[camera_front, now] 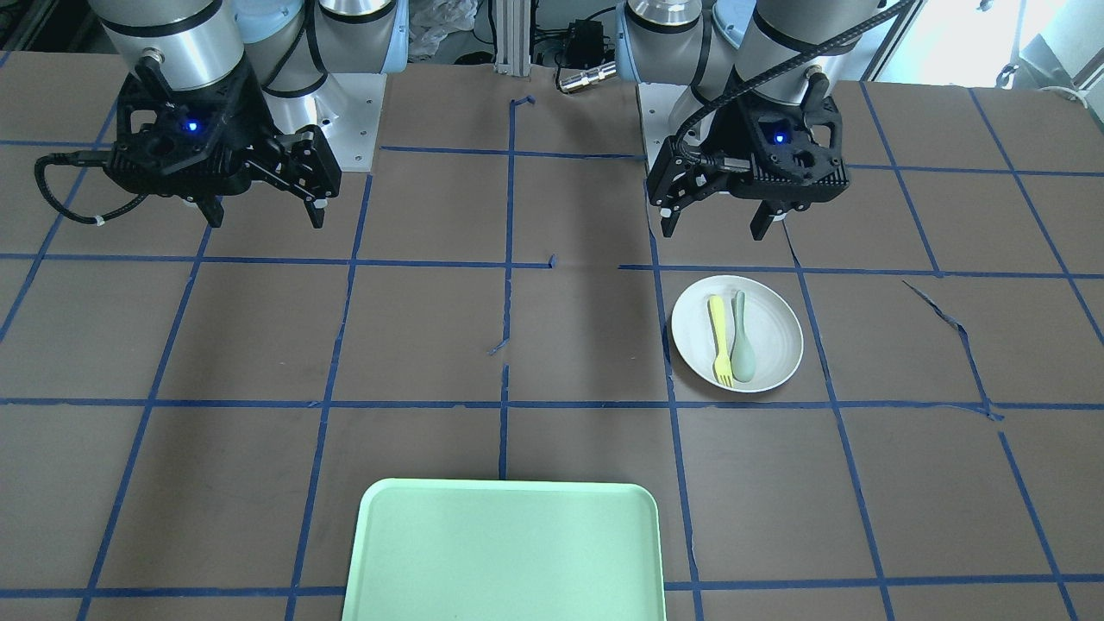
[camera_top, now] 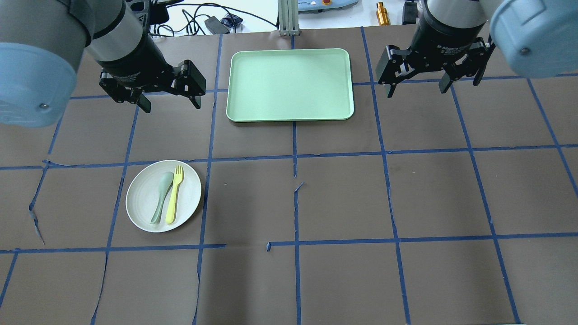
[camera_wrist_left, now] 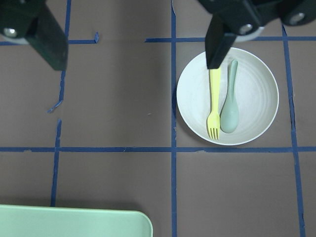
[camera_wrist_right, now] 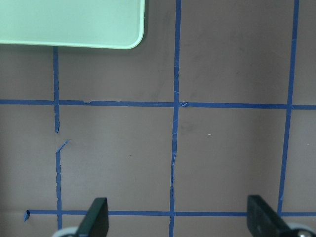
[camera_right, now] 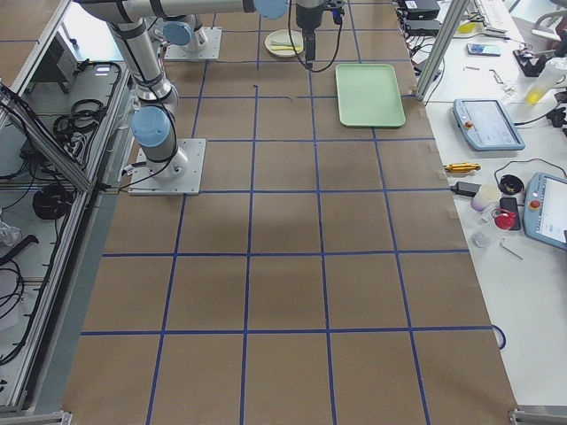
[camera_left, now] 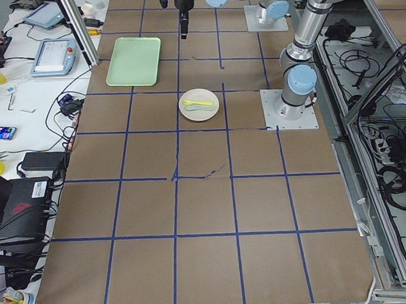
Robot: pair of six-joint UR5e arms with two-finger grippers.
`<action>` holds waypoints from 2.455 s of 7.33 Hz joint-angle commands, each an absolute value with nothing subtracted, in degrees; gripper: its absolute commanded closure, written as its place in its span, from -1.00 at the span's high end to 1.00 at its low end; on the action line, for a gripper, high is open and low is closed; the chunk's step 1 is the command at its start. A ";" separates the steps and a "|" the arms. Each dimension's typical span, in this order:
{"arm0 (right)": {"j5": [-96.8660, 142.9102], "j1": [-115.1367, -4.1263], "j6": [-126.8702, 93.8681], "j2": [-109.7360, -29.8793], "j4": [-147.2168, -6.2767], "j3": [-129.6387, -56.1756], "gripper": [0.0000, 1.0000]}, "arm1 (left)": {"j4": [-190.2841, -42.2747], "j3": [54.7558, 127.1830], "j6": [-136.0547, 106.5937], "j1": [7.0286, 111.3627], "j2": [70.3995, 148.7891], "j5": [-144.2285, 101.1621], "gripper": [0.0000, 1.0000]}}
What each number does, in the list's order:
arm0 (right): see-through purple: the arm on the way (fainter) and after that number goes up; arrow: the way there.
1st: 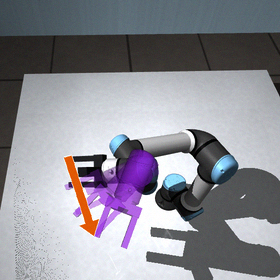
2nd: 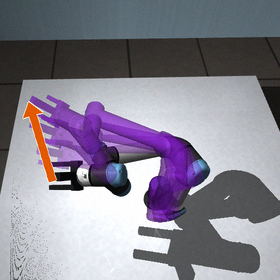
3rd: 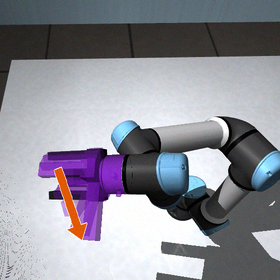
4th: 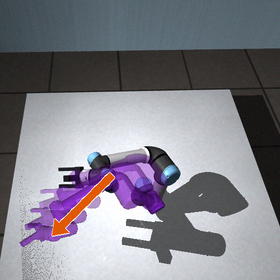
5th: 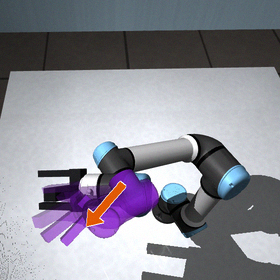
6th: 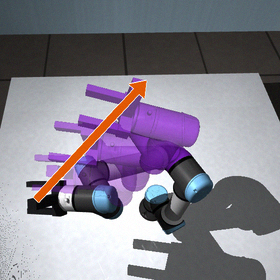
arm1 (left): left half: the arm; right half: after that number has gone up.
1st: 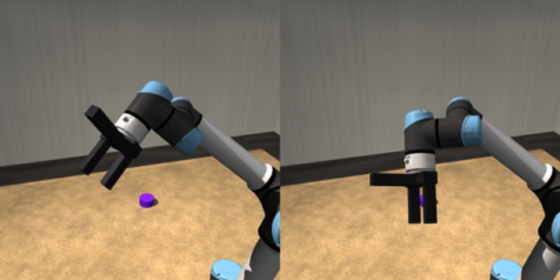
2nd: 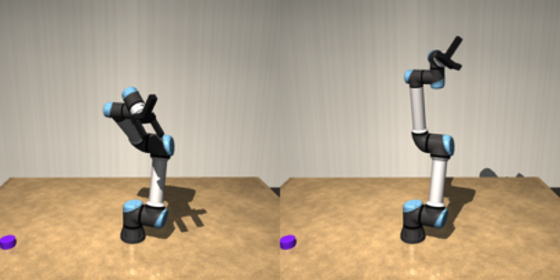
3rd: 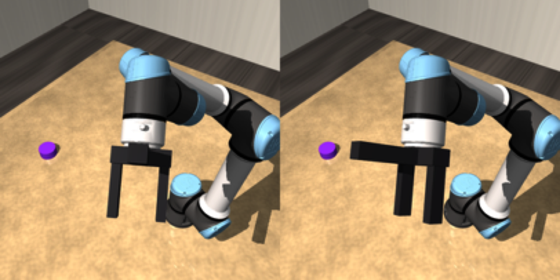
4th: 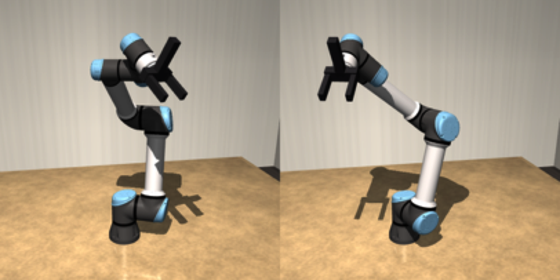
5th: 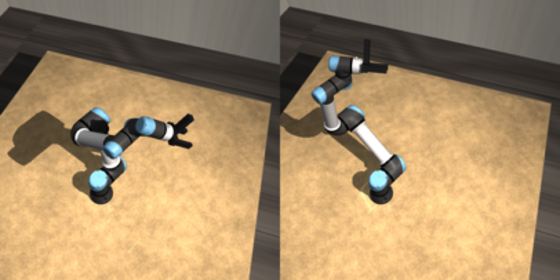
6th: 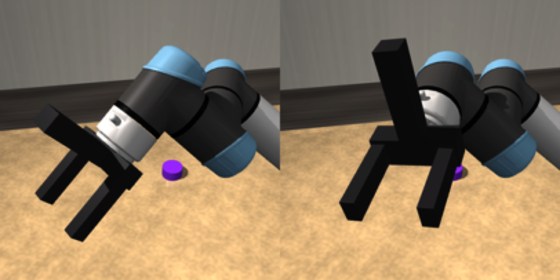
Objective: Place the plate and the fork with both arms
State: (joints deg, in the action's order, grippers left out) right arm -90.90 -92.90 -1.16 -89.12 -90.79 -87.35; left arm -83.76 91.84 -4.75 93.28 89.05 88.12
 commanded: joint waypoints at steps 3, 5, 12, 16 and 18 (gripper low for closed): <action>-91.84 -92.99 -1.06 -88.69 -91.14 -87.97 1.00 | -83.76 91.93 -4.75 93.25 89.56 88.24 1.00; -91.58 -92.99 -1.32 -87.98 -97.09 -91.30 1.00 | -83.76 91.93 -4.75 93.25 90.34 88.33 1.00; -91.76 -92.99 -1.23 -88.15 -97.03 -91.05 1.00 | -52.27 123.80 20.89 71.40 96.84 88.34 0.82; -91.58 -92.99 -1.32 -88.15 -97.12 -91.58 1.00 | -48.96 125.07 24.34 67.59 102.30 90.00 0.71; -91.50 -92.99 -1.32 -88.15 -97.12 -91.58 1.00 | -48.87 124.63 24.17 67.24 102.48 90.35 0.69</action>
State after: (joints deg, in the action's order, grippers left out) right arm -91.56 -92.99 -1.31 -88.15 -97.12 -91.54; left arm -49.08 124.87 24.22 67.55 102.29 90.13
